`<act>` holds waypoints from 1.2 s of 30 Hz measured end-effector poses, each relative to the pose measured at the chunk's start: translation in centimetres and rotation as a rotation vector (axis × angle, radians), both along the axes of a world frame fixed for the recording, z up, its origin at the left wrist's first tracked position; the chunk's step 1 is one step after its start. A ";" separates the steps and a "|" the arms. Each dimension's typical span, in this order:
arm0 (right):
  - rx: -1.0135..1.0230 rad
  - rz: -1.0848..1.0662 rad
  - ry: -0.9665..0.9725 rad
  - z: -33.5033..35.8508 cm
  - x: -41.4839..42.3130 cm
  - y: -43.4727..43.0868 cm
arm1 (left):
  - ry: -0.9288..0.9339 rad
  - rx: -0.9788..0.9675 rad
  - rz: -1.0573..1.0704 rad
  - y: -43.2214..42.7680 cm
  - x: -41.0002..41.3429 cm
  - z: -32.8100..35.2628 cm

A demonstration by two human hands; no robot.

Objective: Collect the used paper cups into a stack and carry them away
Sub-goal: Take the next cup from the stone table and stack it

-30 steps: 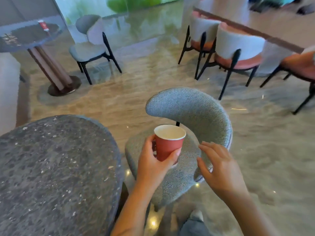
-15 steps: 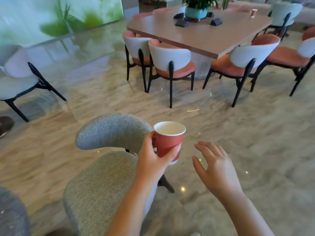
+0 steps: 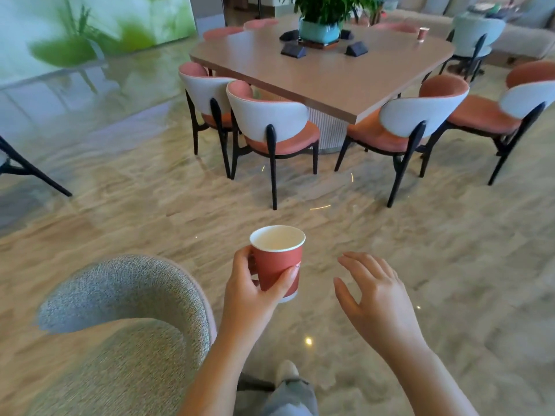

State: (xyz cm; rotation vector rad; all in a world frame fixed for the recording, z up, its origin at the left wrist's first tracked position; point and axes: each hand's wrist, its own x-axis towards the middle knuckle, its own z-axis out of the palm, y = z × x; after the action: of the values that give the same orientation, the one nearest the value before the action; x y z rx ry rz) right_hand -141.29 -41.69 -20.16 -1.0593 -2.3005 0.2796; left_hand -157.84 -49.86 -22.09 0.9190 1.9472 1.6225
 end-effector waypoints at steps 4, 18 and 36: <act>0.011 0.072 -0.032 -0.3 -5.3 6.9 | -0.030 0.018 0.066 5.9 -4.7 -0.8; -0.013 0.321 -0.055 0.6 -25.6 25.0 | -0.075 0.012 0.270 20.8 -21.9 -0.3; -0.065 0.808 -0.108 2.2 -55.1 43.3 | -0.049 0.055 0.765 33.8 -44.1 1.6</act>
State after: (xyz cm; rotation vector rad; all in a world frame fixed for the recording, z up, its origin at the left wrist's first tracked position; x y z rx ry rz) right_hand -196.41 1.58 -18.00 -0.1142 -2.7295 0.6186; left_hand -201.90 -16.08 -20.45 0.1177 2.3852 2.0606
